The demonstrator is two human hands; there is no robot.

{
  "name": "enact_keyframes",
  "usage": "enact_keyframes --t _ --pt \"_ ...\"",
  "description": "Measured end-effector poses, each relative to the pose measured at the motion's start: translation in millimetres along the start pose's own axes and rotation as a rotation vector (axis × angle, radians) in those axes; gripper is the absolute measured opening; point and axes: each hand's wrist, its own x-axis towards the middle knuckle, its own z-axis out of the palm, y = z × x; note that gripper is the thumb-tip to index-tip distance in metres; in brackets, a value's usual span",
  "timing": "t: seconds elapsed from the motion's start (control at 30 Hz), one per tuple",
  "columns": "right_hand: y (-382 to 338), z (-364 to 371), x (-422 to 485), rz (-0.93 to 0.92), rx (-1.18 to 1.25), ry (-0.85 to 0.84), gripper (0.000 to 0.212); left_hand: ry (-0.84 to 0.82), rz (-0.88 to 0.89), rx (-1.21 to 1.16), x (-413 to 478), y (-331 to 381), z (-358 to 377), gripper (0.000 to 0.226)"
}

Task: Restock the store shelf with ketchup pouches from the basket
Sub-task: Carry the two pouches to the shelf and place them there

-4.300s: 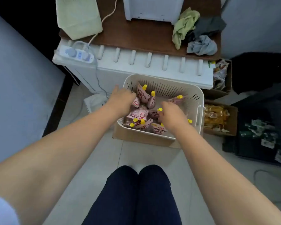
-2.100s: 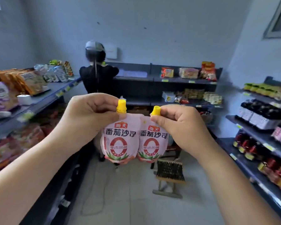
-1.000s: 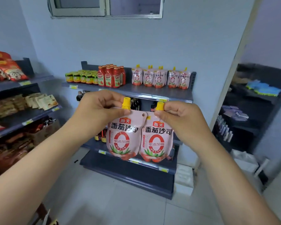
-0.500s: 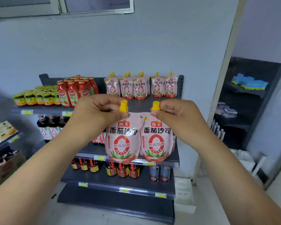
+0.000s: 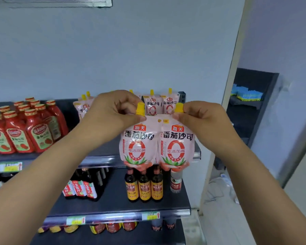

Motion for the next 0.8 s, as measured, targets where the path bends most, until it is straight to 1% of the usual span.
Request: enact_keyframes --t 0.1,0.3,0.4,0.53,0.67,0.8 --pt "31 -7 36 0.001 -0.035 0.017 0.035 -0.025 -0.007 0.031 44 -24 19 0.024" --pt "97 -27 109 0.016 -0.022 -0.009 0.026 0.042 -0.051 0.089 118 -58 53 0.024" --pt "122 -38 138 0.039 -0.008 -0.014 0.014 0.021 -0.064 0.111 149 -71 65 0.025" --pt "149 -50 170 0.062 -0.036 -0.024 0.018 -0.017 -0.070 0.168 186 -92 75 0.025" --pt "172 -56 193 0.096 -0.042 -0.064 0.014 -0.049 -0.056 0.259 216 -113 84 0.024" --pt "187 -57 217 0.107 -0.047 -0.069 0.015 -0.072 -0.061 0.356 242 -132 86 0.024"
